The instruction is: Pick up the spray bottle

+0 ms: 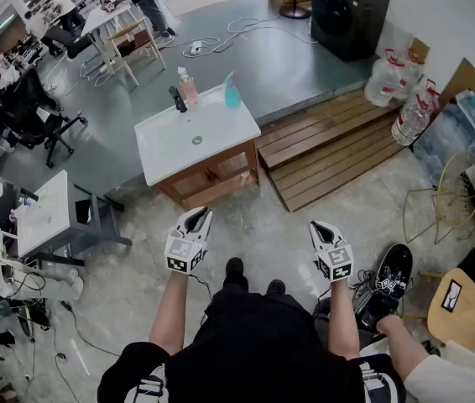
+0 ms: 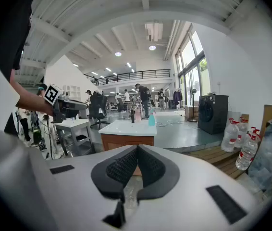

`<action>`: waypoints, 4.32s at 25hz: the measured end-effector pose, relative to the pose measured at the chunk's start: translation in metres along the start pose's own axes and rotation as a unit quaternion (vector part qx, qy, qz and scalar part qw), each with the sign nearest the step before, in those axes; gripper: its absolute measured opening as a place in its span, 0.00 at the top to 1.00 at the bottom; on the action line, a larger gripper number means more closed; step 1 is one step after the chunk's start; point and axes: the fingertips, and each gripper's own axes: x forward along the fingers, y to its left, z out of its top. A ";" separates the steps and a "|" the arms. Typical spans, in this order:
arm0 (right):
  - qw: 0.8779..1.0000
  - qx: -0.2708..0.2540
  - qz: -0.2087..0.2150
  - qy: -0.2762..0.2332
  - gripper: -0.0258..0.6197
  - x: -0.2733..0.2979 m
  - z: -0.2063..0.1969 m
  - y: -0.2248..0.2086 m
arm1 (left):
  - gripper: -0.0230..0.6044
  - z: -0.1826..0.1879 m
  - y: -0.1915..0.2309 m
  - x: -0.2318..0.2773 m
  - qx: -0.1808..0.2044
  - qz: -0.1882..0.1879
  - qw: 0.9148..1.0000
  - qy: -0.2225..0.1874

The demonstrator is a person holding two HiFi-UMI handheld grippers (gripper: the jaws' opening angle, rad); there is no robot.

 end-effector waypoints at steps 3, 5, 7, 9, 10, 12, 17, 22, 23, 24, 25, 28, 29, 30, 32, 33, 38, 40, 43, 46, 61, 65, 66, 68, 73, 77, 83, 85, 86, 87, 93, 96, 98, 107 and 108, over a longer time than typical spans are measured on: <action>1.000 -0.008 0.004 -0.001 0.94 0.000 0.004 0.006 | 0.88 0.000 0.001 -0.004 -0.003 0.001 1.000 -0.002; 1.000 -0.011 0.006 -0.003 0.94 0.000 0.007 0.009 | 0.88 0.000 0.002 -0.006 -0.004 0.003 1.000 -0.004; 1.000 -0.014 0.009 -0.004 0.94 0.000 0.010 0.010 | 0.88 0.001 0.002 -0.009 -0.007 0.007 1.000 -0.008; 1.000 -0.017 0.013 -0.005 0.94 0.002 0.013 0.010 | 0.88 0.001 0.002 -0.010 -0.009 0.011 1.000 -0.009; 1.000 -0.017 0.015 -0.005 0.94 0.003 0.015 0.011 | 0.88 0.000 0.002 -0.010 -0.009 0.013 1.000 -0.009; 1.000 -0.021 0.021 -0.005 0.94 0.007 0.019 0.012 | 0.88 0.001 0.004 -0.011 -0.009 0.018 1.000 -0.010; 0.999 -0.026 0.027 0.003 0.94 0.010 0.016 0.011 | 0.88 -0.004 0.012 -0.016 -0.022 0.037 0.999 -0.013; 0.998 -0.059 -0.006 0.021 0.94 0.017 0.016 -0.008 | 0.88 -0.001 0.019 -0.017 -0.040 0.051 0.998 -0.023; 0.998 -0.057 -0.005 0.021 0.94 0.018 0.016 -0.008 | 0.88 -0.003 0.020 -0.018 -0.042 0.052 0.998 -0.023; 0.998 -0.055 -0.004 0.019 0.94 0.020 0.018 -0.007 | 0.88 -0.005 0.021 -0.019 -0.042 0.053 0.997 -0.022; 0.998 -0.057 -0.003 0.019 0.94 0.022 0.019 -0.006 | 0.88 -0.007 0.023 -0.021 -0.043 0.054 0.997 -0.021; 0.998 -0.064 -0.006 0.022 0.94 0.025 0.020 -0.008 | 0.88 -0.011 0.028 -0.025 -0.045 0.056 0.997 -0.019; 0.998 -0.065 -0.008 0.023 0.94 0.026 0.021 -0.010 | 0.88 -0.011 0.030 -0.025 -0.045 0.058 0.997 -0.019; 0.997 -0.066 -0.009 0.024 0.94 0.027 0.022 -0.011 | 0.88 -0.010 0.033 -0.025 -0.045 0.059 0.997 -0.020; 0.997 -0.067 -0.011 0.028 0.94 0.028 0.023 -0.013 | 0.88 -0.008 0.037 -0.025 -0.047 0.063 0.997 -0.021; 0.997 -0.066 -0.012 0.029 0.93 0.029 0.023 -0.013 | 0.88 -0.009 0.040 -0.025 -0.047 0.064 0.997 -0.021; 0.997 -0.064 -0.019 0.034 0.94 0.038 0.026 -0.010 | 0.88 -0.012 0.055 -0.025 -0.050 0.060 0.997 -0.019; 0.997 -0.064 -0.020 0.034 0.93 0.045 0.029 -0.005 | 0.88 -0.015 0.063 -0.024 -0.051 0.056 0.997 -0.019; 0.997 -0.065 -0.019 0.033 0.94 0.057 0.035 0.005 | 0.88 -0.016 0.080 -0.024 -0.054 0.053 0.997 -0.019; 0.998 -0.064 -0.010 0.025 0.93 0.074 0.048 0.016 | 0.88 -0.016 0.101 -0.021 -0.054 0.050 0.997 -0.021; 0.998 -0.070 -0.006 -0.007 0.29 0.155 0.091 0.067 | 0.88 -0.024 0.204 -0.011 -0.053 0.023 0.998 -0.023; 0.998 -0.066 -0.018 -0.001 0.29 0.175 0.096 0.078 | 0.88 -0.025 0.231 -0.006 -0.049 0.012 0.998 -0.026; 0.998 -0.065 -0.020 -0.001 0.29 0.180 0.097 0.080 | 0.88 -0.025 0.238 -0.004 -0.047 0.009 0.998 -0.026; 0.998 -0.064 -0.022 -0.004 0.29 0.188 0.101 0.087 | 0.88 -0.025 0.250 -0.002 -0.044 0.004 0.999 -0.028; 0.998 -0.060 -0.026 -0.011 0.29 0.209 0.108 0.106 | 0.88 -0.024 0.276 0.001 -0.033 -0.010 0.999 -0.033; 0.998 -0.059 -0.025 -0.006 0.29 0.223 0.108 0.130 | 0.88 -0.035 0.296 -0.005 -0.033 -0.017 0.999 -0.032; 0.998 -0.050 -0.024 0.002 0.29 0.244 0.105 0.143 | 0.88 -0.055 0.322 -0.014 -0.043 -0.012 0.999 -0.019; 0.999 -0.048 -0.024 0.002 0.29 0.252 0.106 0.142 | 0.88 -0.059 0.330 -0.014 -0.048 -0.007 0.999 -0.014; 0.999 -0.048 -0.023 0.003 0.29 0.257 0.106 0.140 | 0.88 -0.060 0.334 -0.012 -0.050 -0.006 0.999 -0.012; 0.999 -0.048 -0.022 0.005 0.29 0.261 0.106 0.138 | 0.88 -0.060 0.336 -0.010 -0.051 -0.004 0.999 -0.011; 0.998 -0.057 -0.005 0.017 0.29 0.289 0.106 0.121 | 0.88 -0.053 0.345 0.012 -0.050 0.009 0.999 -0.015; 0.998 -0.063 0.004 0.021 0.29 0.307 0.112 0.107 | 0.88 -0.052 0.353 0.023 -0.056 0.020 0.998 -0.010; 0.998 -0.069 0.006 0.015 0.29 0.321 0.122 0.091 | 0.88 -0.053 0.359 0.033 -0.062 0.030 0.998 -0.006; 0.997 -0.080 0.020 0.010 0.29 0.386 0.154 0.009 | 0.88 -0.020 0.388 0.108 -0.066 0.066 0.996 -0.012; 0.996 -0.084 0.025 0.012 0.29 0.392 0.157 -0.001 | 0.88 -0.014 0.389 0.119 -0.066 0.069 0.995 -0.014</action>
